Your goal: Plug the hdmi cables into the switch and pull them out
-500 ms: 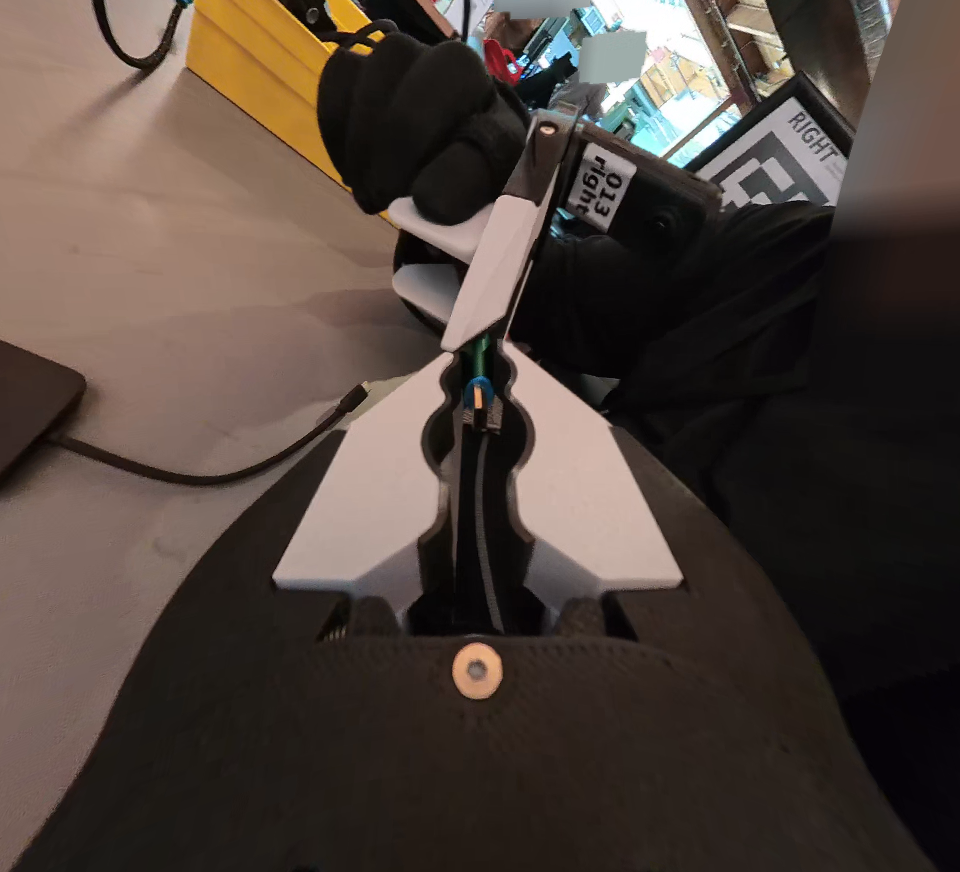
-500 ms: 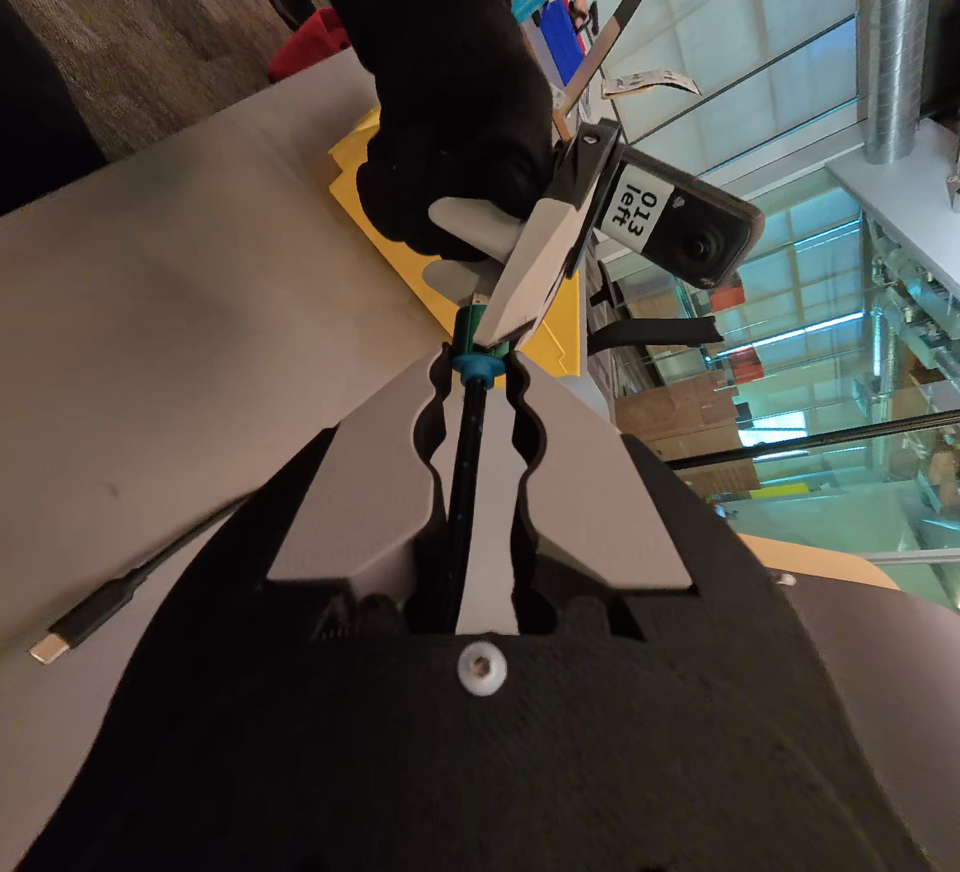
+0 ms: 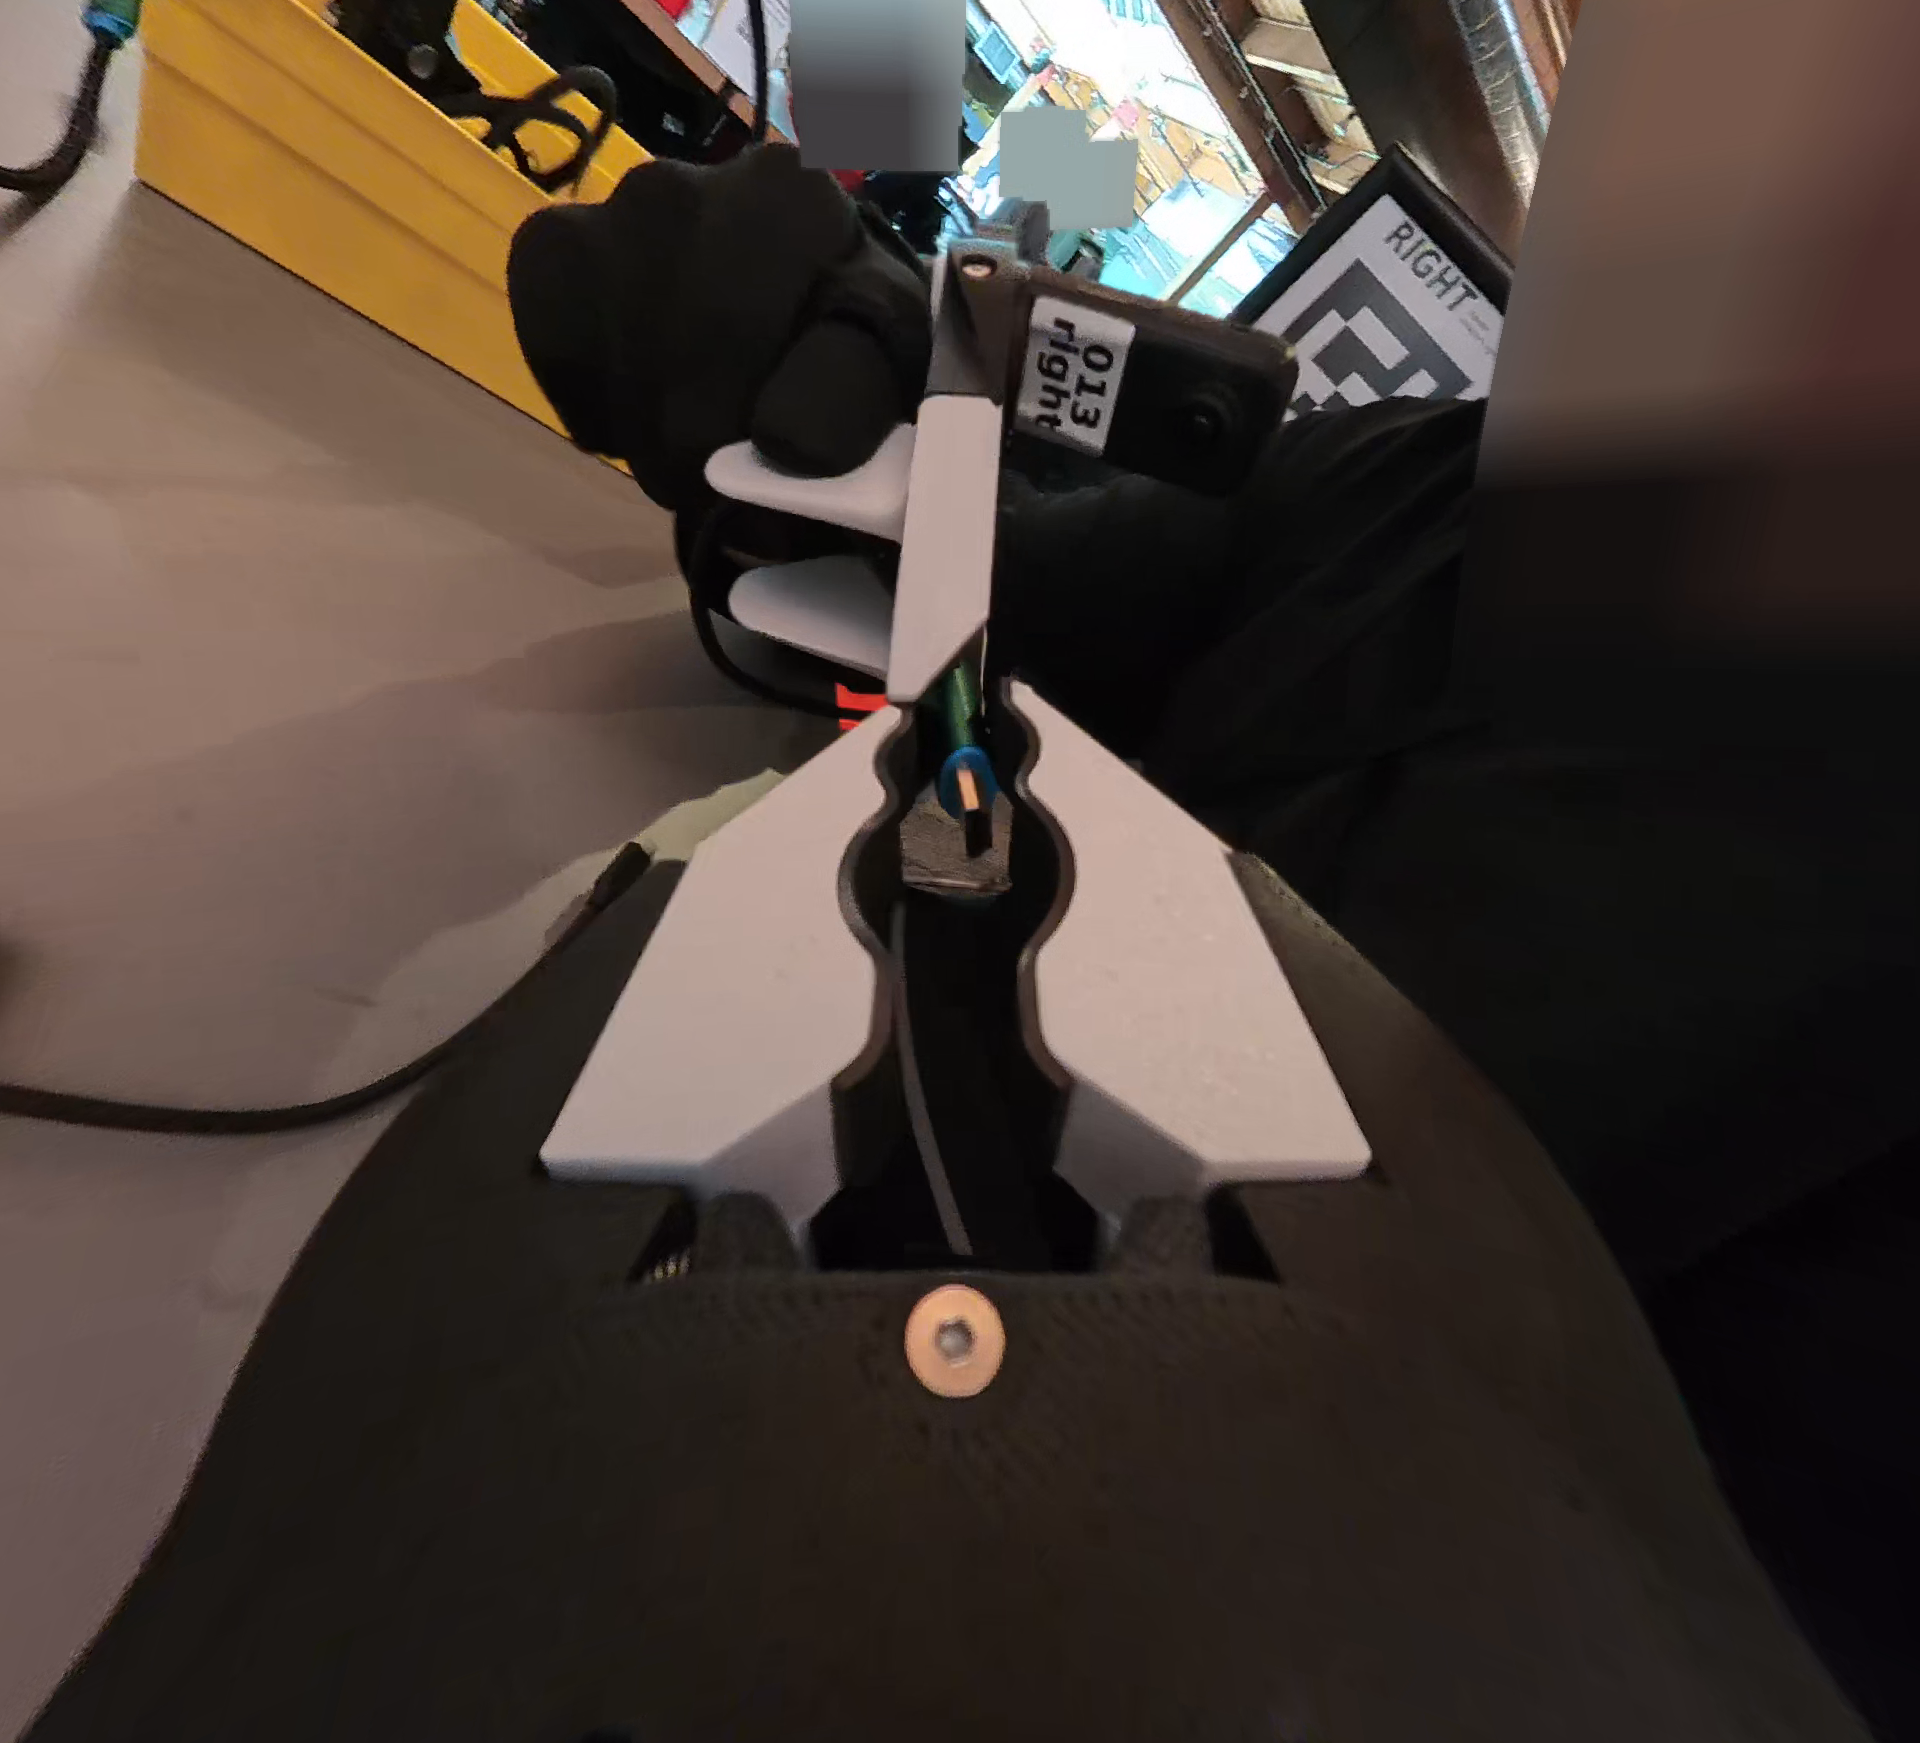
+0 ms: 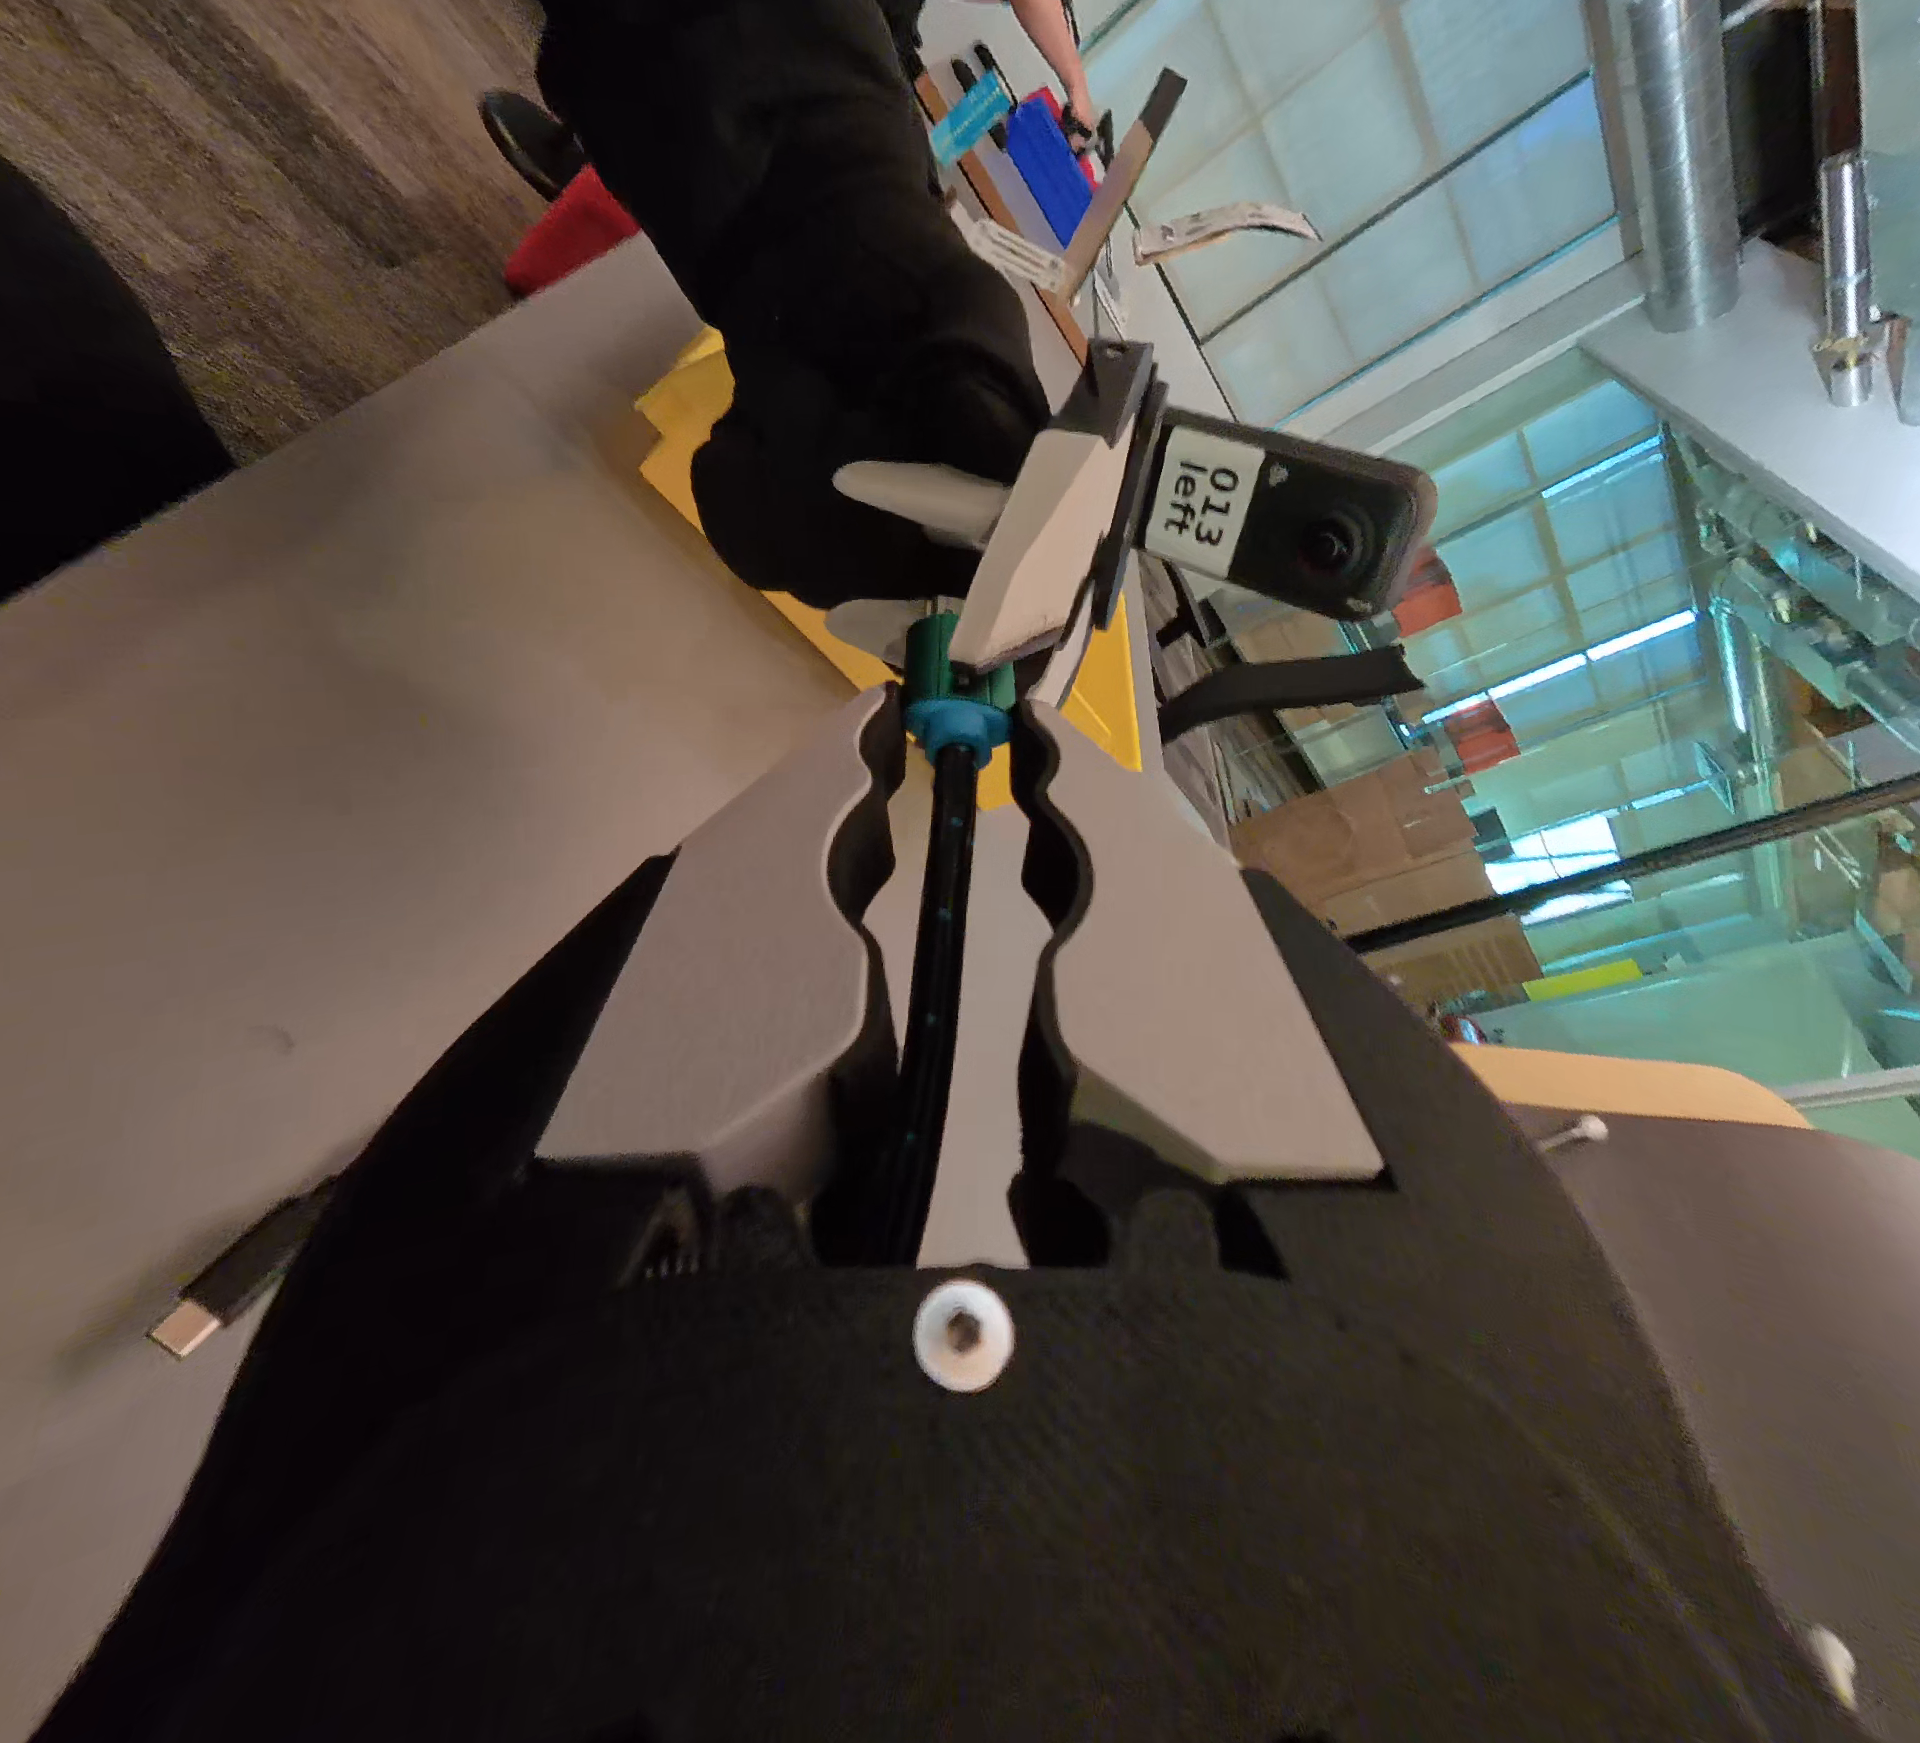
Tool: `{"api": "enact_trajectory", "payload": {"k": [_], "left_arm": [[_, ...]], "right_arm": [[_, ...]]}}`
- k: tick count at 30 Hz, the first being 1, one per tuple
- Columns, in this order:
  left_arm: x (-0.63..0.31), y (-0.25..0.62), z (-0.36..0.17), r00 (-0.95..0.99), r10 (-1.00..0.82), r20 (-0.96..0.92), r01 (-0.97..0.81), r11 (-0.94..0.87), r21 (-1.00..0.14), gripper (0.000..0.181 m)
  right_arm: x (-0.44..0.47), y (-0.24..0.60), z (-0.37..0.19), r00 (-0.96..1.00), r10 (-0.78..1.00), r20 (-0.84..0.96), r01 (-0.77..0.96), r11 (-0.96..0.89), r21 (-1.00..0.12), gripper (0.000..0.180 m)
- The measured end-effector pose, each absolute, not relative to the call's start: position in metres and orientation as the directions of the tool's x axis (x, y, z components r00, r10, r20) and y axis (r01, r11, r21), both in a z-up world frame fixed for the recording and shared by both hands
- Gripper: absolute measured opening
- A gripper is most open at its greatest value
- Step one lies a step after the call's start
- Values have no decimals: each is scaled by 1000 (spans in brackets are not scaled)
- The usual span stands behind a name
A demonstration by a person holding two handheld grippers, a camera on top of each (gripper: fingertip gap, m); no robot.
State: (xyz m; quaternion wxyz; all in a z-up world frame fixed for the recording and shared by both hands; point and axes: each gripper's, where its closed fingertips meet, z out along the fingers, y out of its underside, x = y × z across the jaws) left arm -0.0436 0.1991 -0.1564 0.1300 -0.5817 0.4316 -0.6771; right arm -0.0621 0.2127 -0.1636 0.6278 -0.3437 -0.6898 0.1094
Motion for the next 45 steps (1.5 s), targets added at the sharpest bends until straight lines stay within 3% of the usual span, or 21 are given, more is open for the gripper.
{"api": "enact_trajectory", "payload": {"k": [6,8,9,10,12,22,26,30,40,45], "left_arm": [[-37,218,-164,-119,-768,629,-295,-578,-761,50],[-38,223,-162,-111,-762,638,-248,-601,-760,38],[-38,221,-156,-146,-754,640,-209,-609,-765,18],[-38,221,-155,-148,-759,634,-187,-608,-772,11],[-36,221,-152,-153,-752,641,-162,-621,-767,11],[-38,216,-147,-257,-706,660,-164,-641,-750,9],[-33,209,-145,-278,-709,648,-185,-622,-761,9],[-32,205,-142,-330,-671,664,-194,-640,-744,9],[-30,203,-149,-378,-607,699,-217,-676,-704,9],[-26,211,-154,-335,-624,706,-204,-684,-700,9]], "right_arm": [[-54,230,-166,94,615,783,399,697,-596,17],[-54,229,-161,126,625,770,381,686,-620,17],[-53,232,-162,130,601,789,410,692,-595,17],[-52,235,-162,139,590,796,424,690,-586,17],[-50,235,-160,164,618,769,400,671,-624,17],[-52,216,-149,153,536,830,345,759,-553,22],[-49,221,-155,134,581,803,334,737,-588,30],[-47,215,-146,132,537,833,316,774,-548,18],[-45,214,-154,85,519,851,355,782,-512,17],[-42,221,-160,83,580,810,378,734,-565,17]]}}
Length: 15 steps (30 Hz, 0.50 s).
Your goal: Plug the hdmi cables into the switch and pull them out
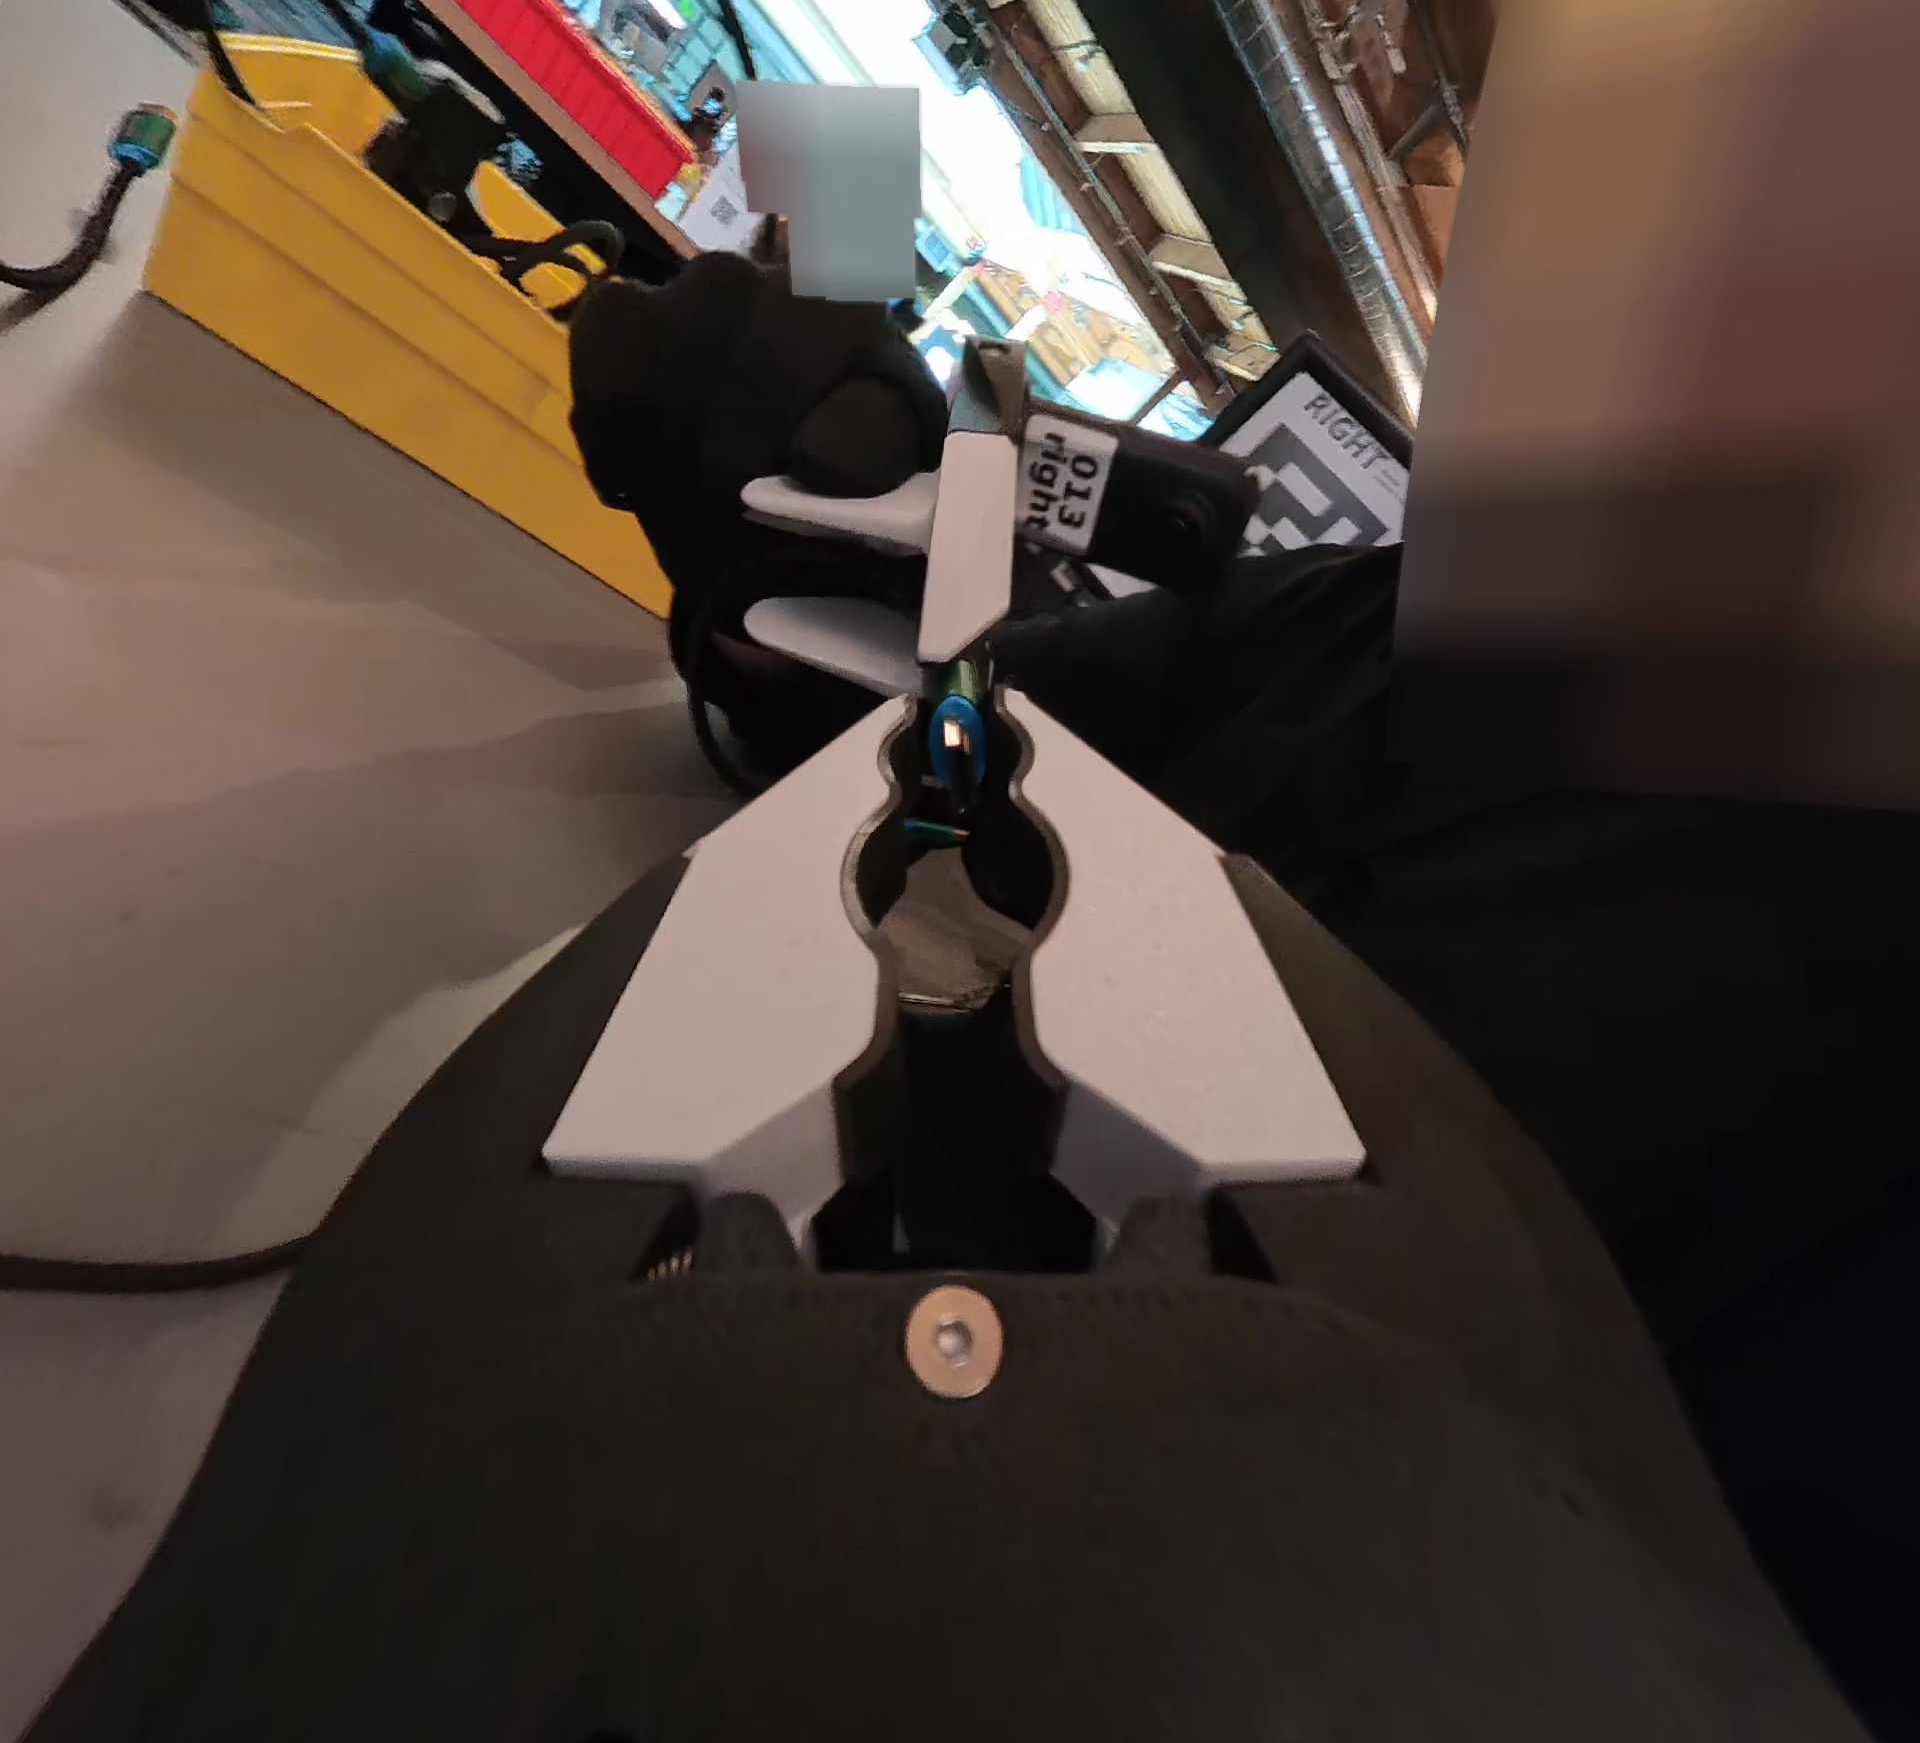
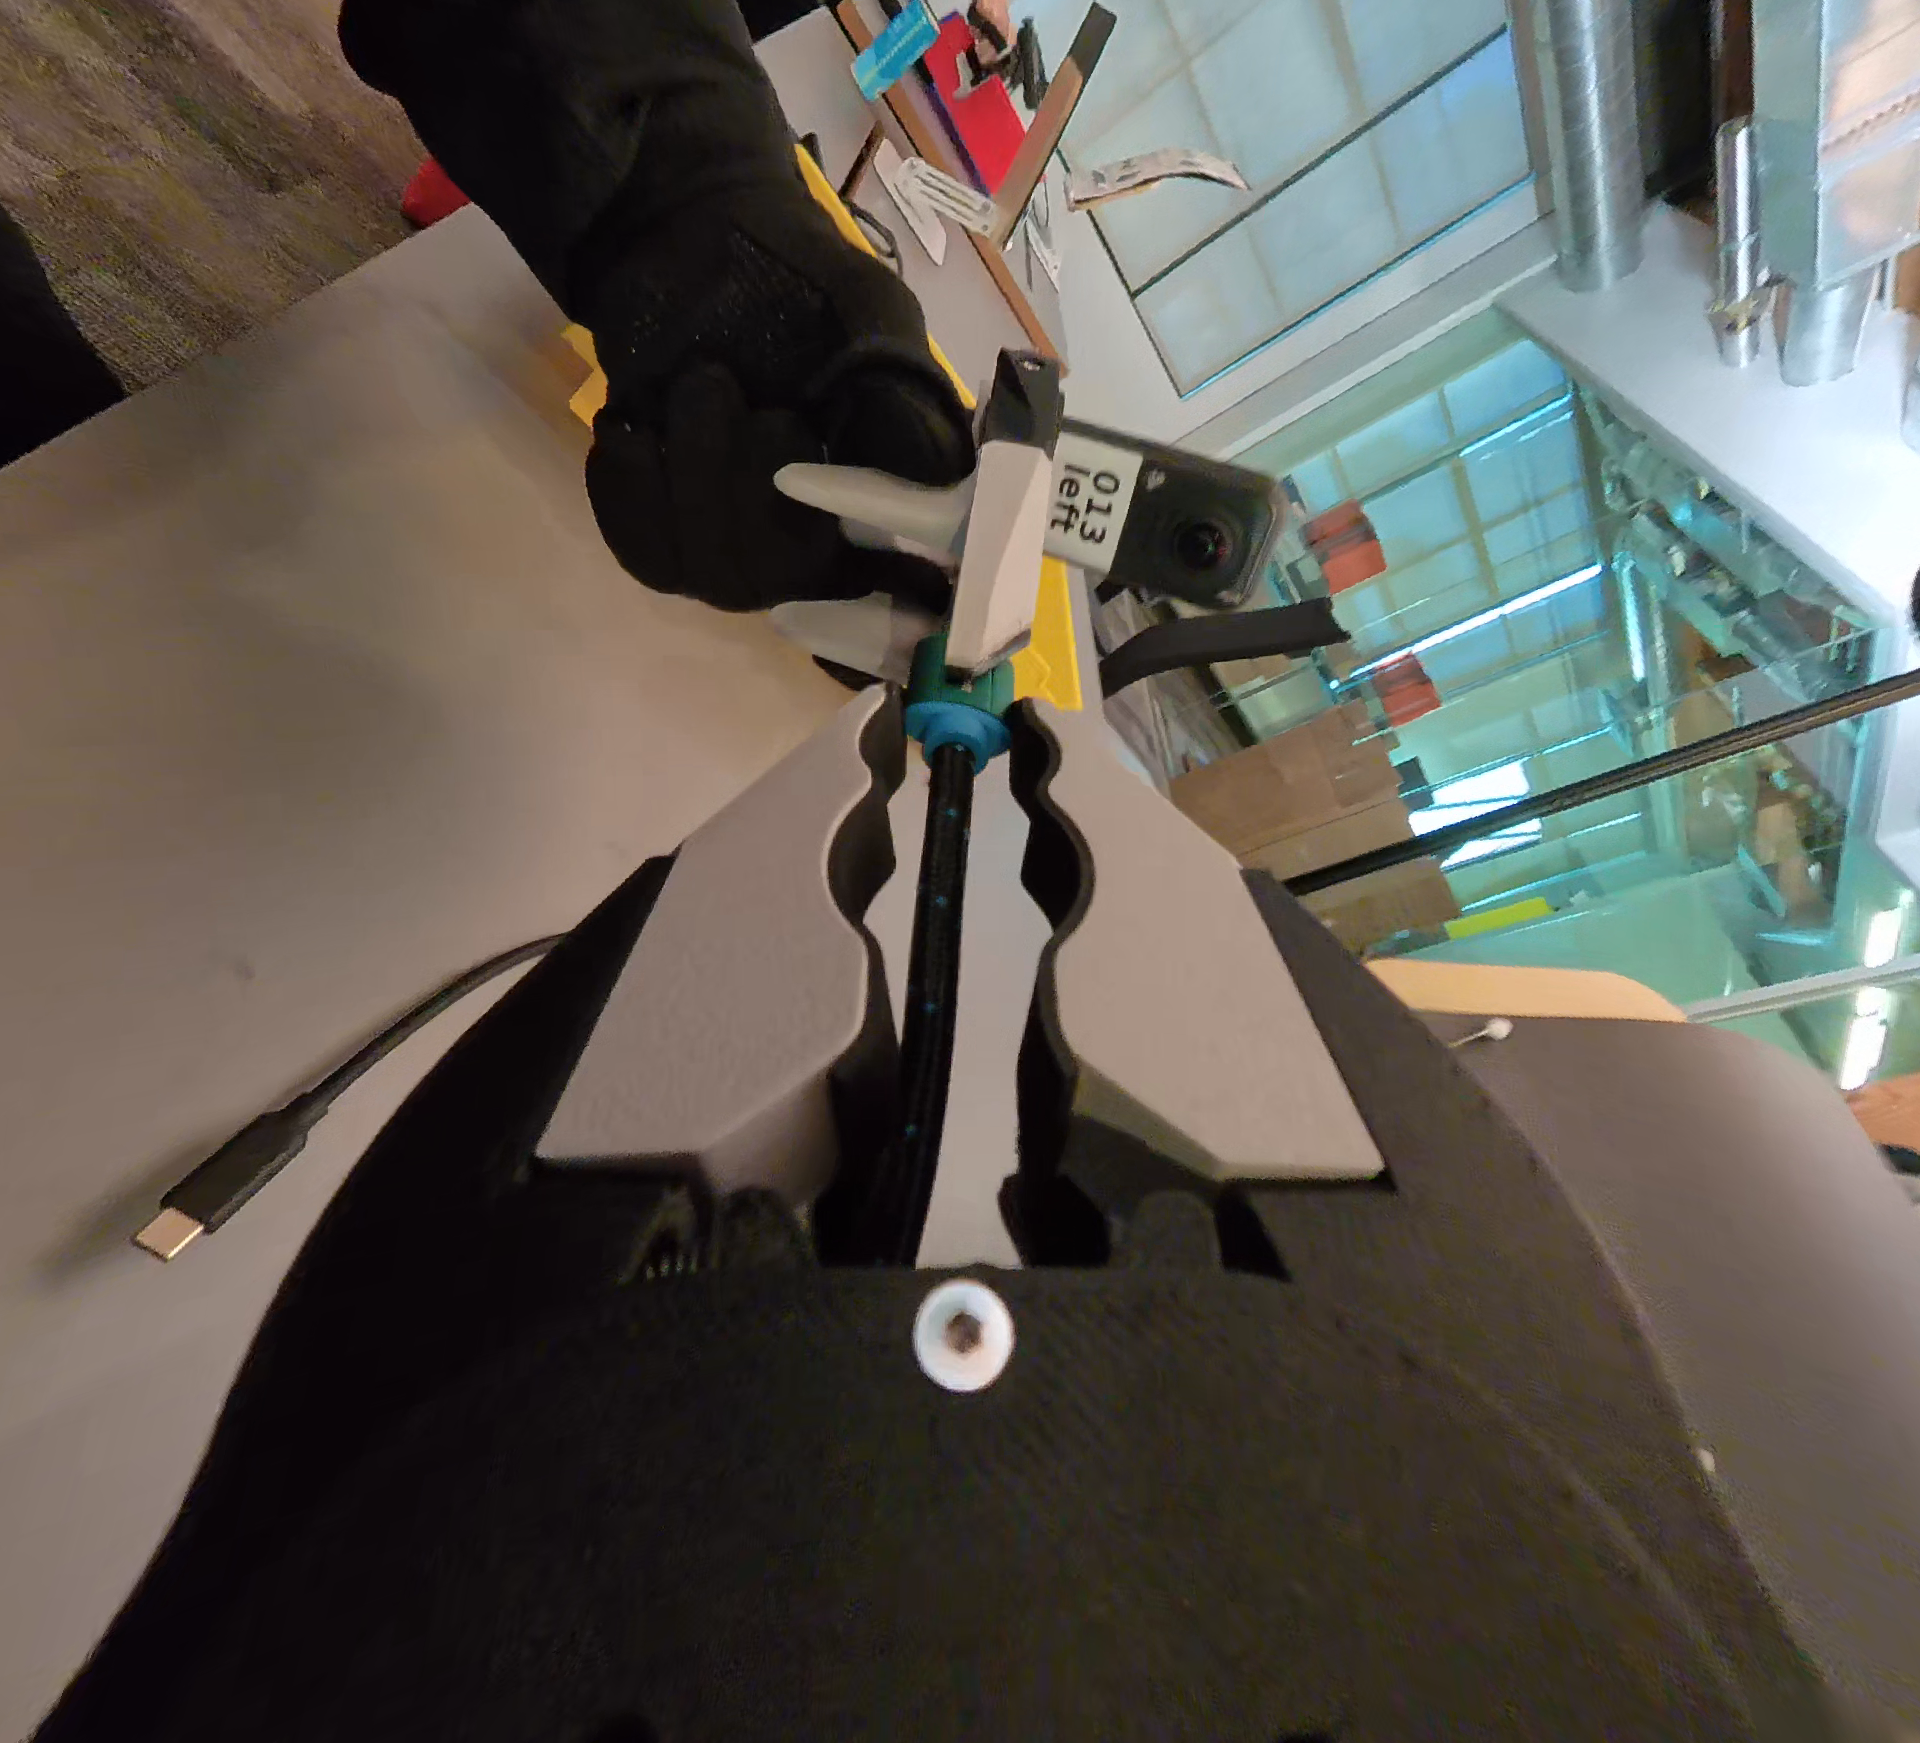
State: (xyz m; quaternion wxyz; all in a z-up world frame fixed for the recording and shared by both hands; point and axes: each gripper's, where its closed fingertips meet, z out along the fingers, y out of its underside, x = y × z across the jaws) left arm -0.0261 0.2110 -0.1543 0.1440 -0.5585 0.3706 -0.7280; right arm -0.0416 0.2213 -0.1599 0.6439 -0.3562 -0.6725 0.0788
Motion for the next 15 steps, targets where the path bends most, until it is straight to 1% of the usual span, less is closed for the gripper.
{"api": "enact_trajectory", "payload": {"k": [1,4,6,8,10,13,15], "left_arm": [[-26,217,-156,-299,-646,702,-195,-679,-708,12],[-31,240,-155,-157,-746,647,-138,-632,-763,44],[-38,249,-152,-77,-812,579,-118,-569,-814,49],[-42,259,-165,61,-881,469,-185,-471,-862,55],[-45,268,-178,161,-922,353,-257,-384,-887,61],[-47,284,-204,282,-945,163,-405,-271,-873,69],[-45,291,-218,304,-951,57,-487,-206,-849,76]], "right_arm": [[-40,225,-162,88,605,791,379,714,-588,17],[-33,234,-165,124,687,716,354,643,-679,17],[-27,245,-171,142,705,695,381,609,-695,17],[-22,255,-177,160,743,649,392,556,-733,17],[-18,261,-183,166,809,564,370,479,-796,17],[-8,278,-194,198,864,463,374,370,-850,17],[2,294,-201,246,879,410,384,300,-873,17]]}}
